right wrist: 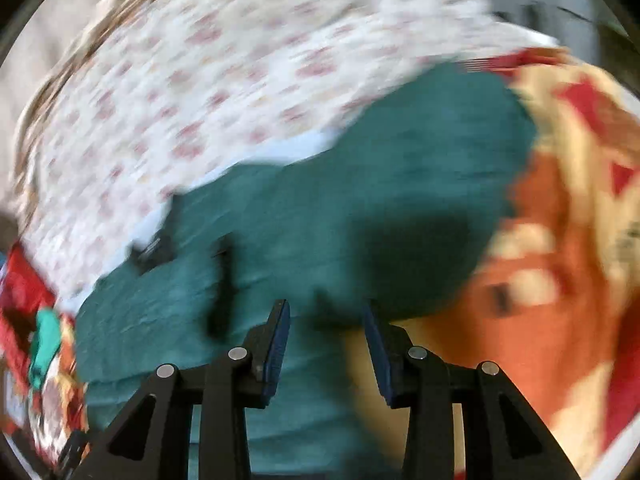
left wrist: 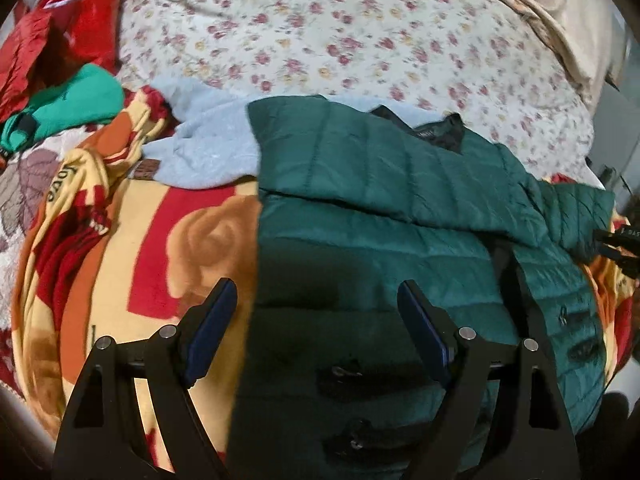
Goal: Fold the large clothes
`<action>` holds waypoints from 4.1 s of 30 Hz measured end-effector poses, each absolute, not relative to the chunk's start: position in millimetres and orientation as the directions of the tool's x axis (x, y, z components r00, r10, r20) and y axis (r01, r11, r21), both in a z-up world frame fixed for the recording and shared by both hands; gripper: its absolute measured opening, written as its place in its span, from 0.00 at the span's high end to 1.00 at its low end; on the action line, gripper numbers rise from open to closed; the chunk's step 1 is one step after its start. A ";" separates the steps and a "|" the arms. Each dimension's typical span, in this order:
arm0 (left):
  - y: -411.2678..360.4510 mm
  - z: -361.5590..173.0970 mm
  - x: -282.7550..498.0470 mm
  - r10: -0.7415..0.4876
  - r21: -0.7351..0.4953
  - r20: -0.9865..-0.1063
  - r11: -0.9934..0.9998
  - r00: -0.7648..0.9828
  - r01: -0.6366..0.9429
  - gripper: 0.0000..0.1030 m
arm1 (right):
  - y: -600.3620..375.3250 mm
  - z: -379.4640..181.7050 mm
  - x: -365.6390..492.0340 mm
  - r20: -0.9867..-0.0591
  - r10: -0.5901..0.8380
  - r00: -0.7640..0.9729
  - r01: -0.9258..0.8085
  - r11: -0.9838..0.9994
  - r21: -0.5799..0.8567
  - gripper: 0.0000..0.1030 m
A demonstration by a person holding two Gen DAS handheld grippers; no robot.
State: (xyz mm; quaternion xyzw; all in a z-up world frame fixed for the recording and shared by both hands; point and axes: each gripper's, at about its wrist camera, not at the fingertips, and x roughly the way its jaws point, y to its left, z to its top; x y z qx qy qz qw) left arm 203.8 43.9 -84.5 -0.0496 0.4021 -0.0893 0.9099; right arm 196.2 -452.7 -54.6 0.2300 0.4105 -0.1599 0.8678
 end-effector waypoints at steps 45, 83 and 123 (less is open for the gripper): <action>42.2 -100.5 217.4 -0.185 -0.194 -0.741 0.979 0.646 0.058 0.03 | -416.1 66.3 291.2 -0.594 0.165 0.787 0.121 0.903 0.412 0.92; 151.8 -83.1 225.1 -0.072 -0.298 -0.693 0.935 0.718 -0.194 0.03 | -89.6 -101.9 346.6 -0.831 0.323 0.453 -0.207 0.945 0.254 0.64; 109.0 -90.8 224.6 -0.032 -0.135 -0.728 0.986 0.685 -0.098 0.03 | -241.5 -76.7 220.8 -0.817 0.098 0.568 0.068 0.984 0.166 0.64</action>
